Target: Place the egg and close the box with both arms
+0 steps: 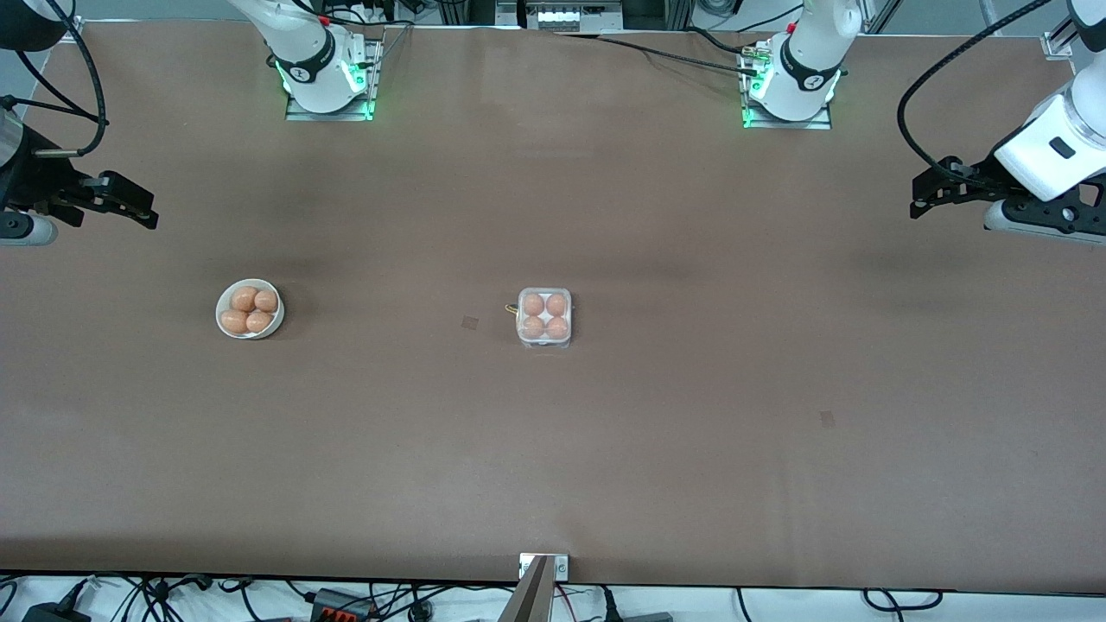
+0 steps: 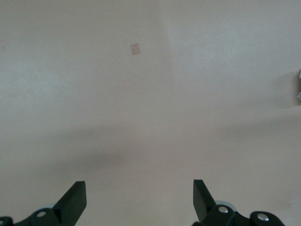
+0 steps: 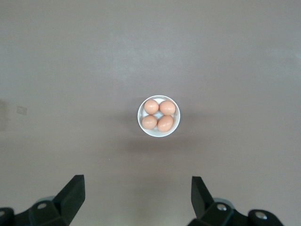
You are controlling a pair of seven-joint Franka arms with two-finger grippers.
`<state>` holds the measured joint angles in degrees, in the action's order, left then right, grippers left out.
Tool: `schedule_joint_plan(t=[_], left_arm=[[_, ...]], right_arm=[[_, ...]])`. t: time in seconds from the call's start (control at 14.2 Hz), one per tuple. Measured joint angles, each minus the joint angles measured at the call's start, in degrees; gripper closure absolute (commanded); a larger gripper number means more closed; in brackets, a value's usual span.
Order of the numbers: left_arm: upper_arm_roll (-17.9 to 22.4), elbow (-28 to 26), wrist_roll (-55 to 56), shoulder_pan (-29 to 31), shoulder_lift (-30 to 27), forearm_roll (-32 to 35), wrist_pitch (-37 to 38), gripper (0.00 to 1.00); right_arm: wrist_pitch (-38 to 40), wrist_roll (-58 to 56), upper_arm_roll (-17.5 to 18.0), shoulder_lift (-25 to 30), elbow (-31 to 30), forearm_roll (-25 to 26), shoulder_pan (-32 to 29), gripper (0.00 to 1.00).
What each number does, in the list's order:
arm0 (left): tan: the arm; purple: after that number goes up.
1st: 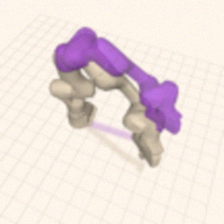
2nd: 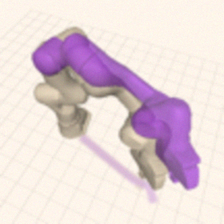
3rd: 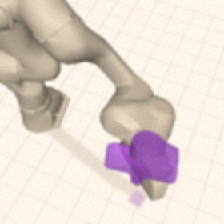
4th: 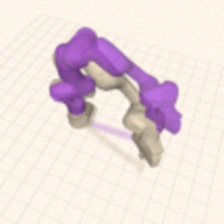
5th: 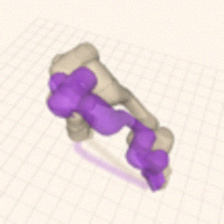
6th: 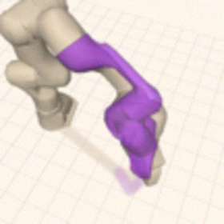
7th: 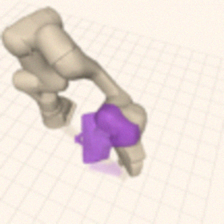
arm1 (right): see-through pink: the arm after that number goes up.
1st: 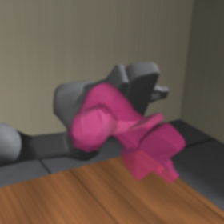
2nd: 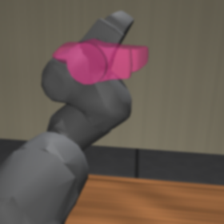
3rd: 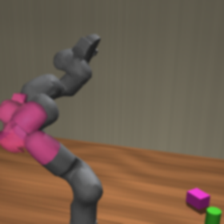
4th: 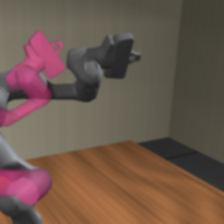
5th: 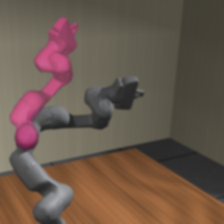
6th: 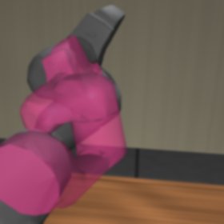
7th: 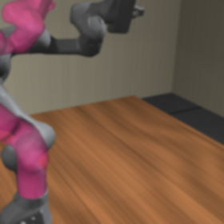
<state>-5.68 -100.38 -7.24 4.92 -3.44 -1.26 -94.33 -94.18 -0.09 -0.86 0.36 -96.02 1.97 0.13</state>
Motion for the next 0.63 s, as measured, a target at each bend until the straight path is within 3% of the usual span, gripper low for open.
schedule_joint_plan(t=[0.63], left_arm=[[0.0,0.5,0.2,0.0,0.4,0.0,0.3,0.00]], right_arm=[[0.3,0.0,0.1,0.3,0.0,0.0,0.0,0.00]])
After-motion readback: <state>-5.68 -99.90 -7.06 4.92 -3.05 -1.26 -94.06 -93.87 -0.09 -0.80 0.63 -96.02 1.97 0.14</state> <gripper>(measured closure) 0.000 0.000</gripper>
